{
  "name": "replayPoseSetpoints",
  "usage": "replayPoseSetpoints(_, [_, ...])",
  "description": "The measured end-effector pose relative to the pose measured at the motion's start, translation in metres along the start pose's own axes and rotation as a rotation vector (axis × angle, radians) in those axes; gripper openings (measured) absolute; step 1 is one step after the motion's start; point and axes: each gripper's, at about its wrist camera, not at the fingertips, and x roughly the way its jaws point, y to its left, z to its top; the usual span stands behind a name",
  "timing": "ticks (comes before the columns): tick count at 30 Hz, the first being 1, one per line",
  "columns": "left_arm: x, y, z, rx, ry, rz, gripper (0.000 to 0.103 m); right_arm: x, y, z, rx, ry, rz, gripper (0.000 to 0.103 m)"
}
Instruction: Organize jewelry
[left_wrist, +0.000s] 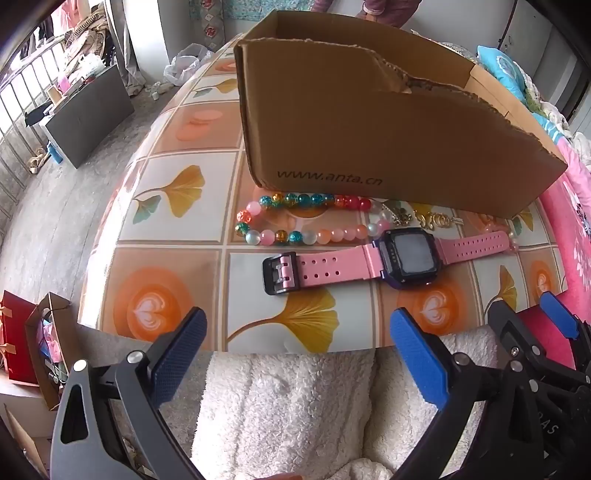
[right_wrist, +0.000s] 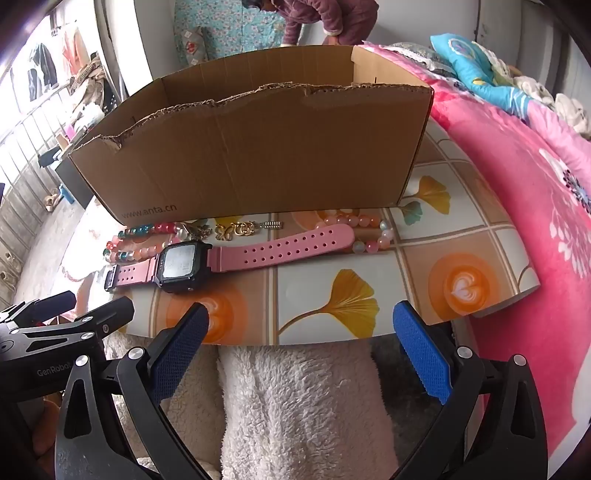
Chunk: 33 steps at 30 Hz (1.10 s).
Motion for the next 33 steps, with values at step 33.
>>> replayPoseSetpoints(33, [-0.0012, 0.0029, -0.0026, -0.002, 0.000, 0.003, 0.097, 0.0000, -0.0066, -0.0027, -0.006, -0.002, -0.001, 0.096])
